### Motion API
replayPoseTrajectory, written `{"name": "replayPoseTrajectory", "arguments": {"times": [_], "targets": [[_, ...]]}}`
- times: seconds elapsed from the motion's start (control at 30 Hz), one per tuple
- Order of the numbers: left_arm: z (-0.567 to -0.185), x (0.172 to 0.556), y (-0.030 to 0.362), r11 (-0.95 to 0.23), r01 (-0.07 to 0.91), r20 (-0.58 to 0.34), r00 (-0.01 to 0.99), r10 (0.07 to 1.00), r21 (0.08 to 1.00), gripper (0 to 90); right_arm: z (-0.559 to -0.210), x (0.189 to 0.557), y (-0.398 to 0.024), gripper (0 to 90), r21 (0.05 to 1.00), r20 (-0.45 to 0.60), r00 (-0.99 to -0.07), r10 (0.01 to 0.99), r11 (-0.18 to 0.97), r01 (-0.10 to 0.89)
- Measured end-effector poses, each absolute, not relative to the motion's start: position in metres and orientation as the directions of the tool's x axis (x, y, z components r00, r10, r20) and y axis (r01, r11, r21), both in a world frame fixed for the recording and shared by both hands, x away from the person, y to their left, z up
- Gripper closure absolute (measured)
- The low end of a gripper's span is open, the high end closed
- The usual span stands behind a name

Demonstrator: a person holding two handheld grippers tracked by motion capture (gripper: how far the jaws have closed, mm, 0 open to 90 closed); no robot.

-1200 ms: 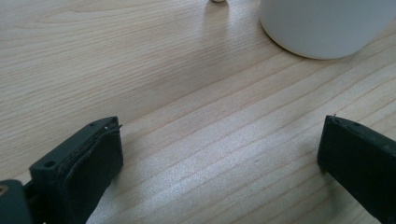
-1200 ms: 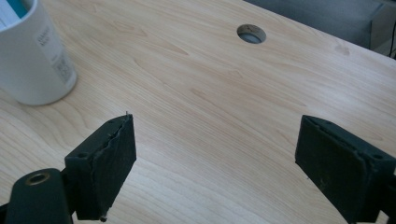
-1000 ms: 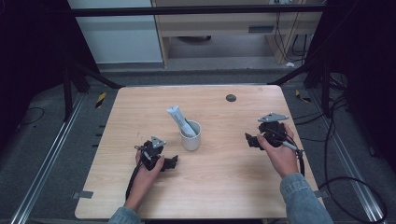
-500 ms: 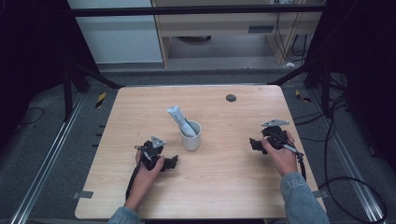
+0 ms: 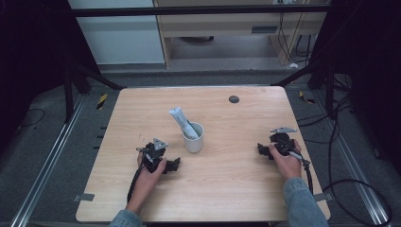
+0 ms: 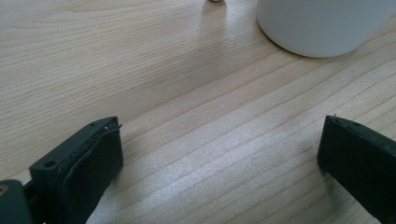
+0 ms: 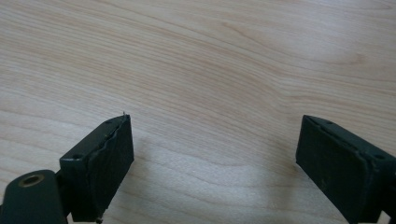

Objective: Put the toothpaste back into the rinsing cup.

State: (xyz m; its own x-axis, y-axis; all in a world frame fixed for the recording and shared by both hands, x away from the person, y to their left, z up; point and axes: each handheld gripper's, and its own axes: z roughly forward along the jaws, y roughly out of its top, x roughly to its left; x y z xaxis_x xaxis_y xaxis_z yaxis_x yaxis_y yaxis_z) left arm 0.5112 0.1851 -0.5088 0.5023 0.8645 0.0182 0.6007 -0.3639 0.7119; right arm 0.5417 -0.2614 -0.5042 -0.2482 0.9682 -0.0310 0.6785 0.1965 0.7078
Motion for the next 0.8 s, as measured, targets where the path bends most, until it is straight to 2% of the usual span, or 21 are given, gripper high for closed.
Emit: {"name": "replayPoseTrajectory", "arguments": {"times": [0.47,0.67,0.8], "targets": [[-0.5088,0.5112,0.1851,-0.364,0.600,0.018,0.502,0.865,0.712,0.0,-0.5110,0.5441,-0.2615,5.5,0.735,-0.003,-0.223,0.975,0.154,0.661],[-0.5089,0.5112,0.1849,-0.361,0.601,0.017,0.500,0.866,0.713,0.0,-0.5116,0.5404,-0.2569,0.3,0.723,0.005,-0.120,0.993,0.079,0.686],[-0.5089,0.5112,0.1846,-0.360,0.602,0.017,0.498,0.867,0.713,0.0,-0.5116,0.5404,-0.2569,0.3,0.723,0.005,-0.120,0.993,0.079,0.686]]}}
